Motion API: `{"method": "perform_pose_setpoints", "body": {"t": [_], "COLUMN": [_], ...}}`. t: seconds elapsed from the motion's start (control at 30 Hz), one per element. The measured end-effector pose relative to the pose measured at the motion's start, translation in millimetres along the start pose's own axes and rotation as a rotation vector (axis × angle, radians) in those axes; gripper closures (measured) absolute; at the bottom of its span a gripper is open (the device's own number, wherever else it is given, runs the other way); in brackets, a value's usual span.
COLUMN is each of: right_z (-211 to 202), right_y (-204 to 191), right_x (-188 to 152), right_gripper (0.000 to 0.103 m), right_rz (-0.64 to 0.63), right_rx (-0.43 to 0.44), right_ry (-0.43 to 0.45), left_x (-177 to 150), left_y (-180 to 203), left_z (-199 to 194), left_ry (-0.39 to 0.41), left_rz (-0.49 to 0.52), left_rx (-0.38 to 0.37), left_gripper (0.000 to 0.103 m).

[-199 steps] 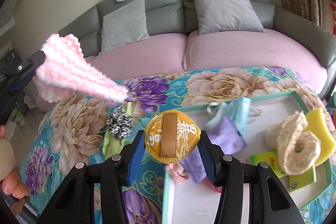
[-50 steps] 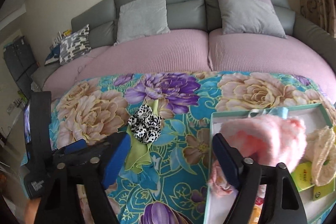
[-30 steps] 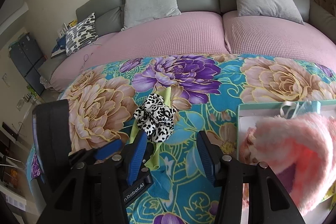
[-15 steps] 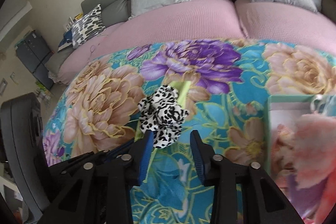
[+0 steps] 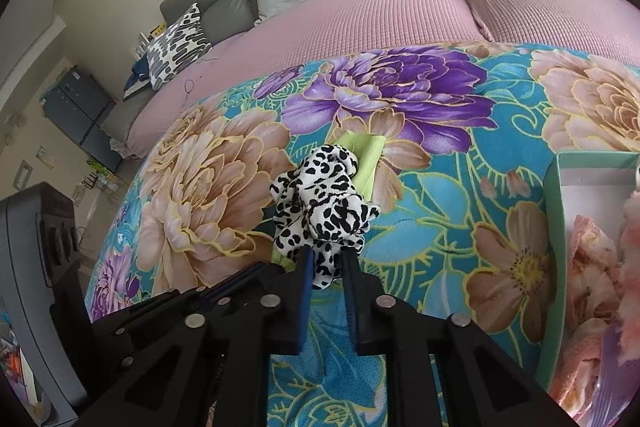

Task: Organize soft objects
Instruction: 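Close the right tool on the leopard scrunchie while the left tool grasps the green cloth, then carry the scrunchie and green cloth over the tray and open both tools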

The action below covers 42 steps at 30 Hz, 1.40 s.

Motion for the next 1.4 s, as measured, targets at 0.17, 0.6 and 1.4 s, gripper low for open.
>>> {"method": "perform_pose_setpoints", "body": {"t": [0.17, 0.6, 1.4], "right_z": [-1, -50, -161], "right_y": [0, 9, 13], "right_x": [-1, 12, 17], "right_gripper": [0.095, 0.096, 0.096], "right_rz": [-0.003, 0.019, 0.038], "right_rx": [0.001, -0.034, -0.055], "right_ry": [0.004, 0.120, 0.360], "left_x": [1, 10, 35], "left_y": [0, 1, 30], "left_z": [1, -18, -129], "left_ry": [0.009, 0.085, 0.420], "left_rz": [-0.003, -0.035, 0.001], "left_rx": [-0.002, -0.072, -0.290], "left_gripper": [0.096, 0.101, 0.102]}}
Point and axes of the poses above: each gripper's, at about its wrist camera, not at the fingertips, and z roughly the way its jaws point, y to its right, x to its top, the point moved 3 cm from there along z, roughly the way its jaws point, and after that the axes turned 1 degree about y, right-handed, at the moved point
